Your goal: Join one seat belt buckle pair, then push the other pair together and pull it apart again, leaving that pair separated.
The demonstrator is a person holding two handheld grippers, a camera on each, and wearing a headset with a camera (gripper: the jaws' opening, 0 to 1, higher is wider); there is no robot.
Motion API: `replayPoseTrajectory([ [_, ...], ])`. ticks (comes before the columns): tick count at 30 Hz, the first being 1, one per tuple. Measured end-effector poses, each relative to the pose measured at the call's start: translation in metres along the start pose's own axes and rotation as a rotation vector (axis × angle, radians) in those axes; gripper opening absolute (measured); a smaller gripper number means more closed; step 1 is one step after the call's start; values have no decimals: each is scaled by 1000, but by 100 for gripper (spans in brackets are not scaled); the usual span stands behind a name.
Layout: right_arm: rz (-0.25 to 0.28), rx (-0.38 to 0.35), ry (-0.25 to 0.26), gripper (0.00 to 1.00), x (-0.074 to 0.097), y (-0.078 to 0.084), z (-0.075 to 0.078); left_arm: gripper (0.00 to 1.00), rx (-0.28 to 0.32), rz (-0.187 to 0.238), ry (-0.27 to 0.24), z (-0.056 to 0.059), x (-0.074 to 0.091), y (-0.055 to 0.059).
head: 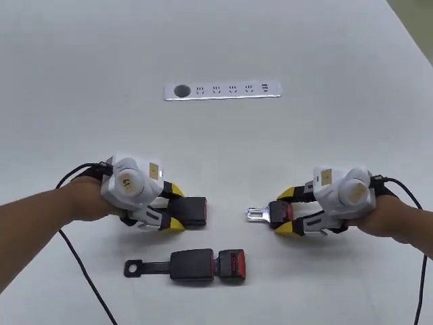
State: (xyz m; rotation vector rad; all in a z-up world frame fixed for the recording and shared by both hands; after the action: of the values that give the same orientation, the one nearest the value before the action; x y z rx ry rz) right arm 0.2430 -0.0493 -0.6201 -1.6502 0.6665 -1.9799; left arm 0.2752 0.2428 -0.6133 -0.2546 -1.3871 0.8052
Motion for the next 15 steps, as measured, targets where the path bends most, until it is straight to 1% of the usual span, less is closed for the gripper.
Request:
replayPoseTrajectory([
  [2, -11, -46, 30, 39, 2, 1, 0, 52, 25, 17, 9, 3, 2, -1],
  [3, 15, -89, 56, 42, 3, 0, 1, 55, 38, 35, 11, 4, 4, -1],
  [4, 35, -126, 76, 48, 4, 0, 0, 57, 55, 47, 2, 3, 6, -1],
  [5, 52, -157, 100, 57, 8, -3, 0, 59, 84, 63, -16, 2, 7, -1],
  [6, 54, -170, 122, 63, 9, -3, 0, 62, 117, 90, -31, 1, 9, -1],
  [7, 54, -191, 146, 67, 9, 1, 2, 65, 146, 110, -40, 0, 10, -1],
  [8, 60, -227, 168, 70, 10, 2, 1, 69, 190, 123, -50, 4, 11, -2],
  [9, 66, -241, 189, 70, 11, 2, 0, 73, 213, 124, -64, 5, 12, -2],
  [10, 73, -255, 212, 70, 12, 2, -1, 79, 227, 129, -87, -1, 13, 3],
  [11, 89, -295, 251, 72, 16, 0, -3, 81, 240, 144, -102, -1, 14, 3],
  [12, 103, -323, 283, 73, 17, -1, -4, 82, 265, 170, -114, -4, 16, 5],
  [13, 115, -350, 318, 76, 19, -2, -4, 84, 302, 203, -129, -4, 19, 5],
  [14, 114, -368, 348, 78, 20, -2, -6, 85, 322, 214, -146, -2, 20, 5],
  [15, 128, -409, 392, 78, 22, -4, -7, 86, 353, 232, -163, -1, 23, 6],
])
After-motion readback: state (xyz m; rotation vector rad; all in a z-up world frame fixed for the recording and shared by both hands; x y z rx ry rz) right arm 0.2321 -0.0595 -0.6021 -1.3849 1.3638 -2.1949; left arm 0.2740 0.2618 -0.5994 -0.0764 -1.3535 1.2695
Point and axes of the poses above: the centre of the closed fingertips' face, and the gripper's own axes: x roughly backward along the fingers, z roughly to its right, y roughly out of its underside, the point moved 10 cm from there along x, roughly backward along the fingers, and after that the axes turned 15 degrees about x, right-handed, at the moved point
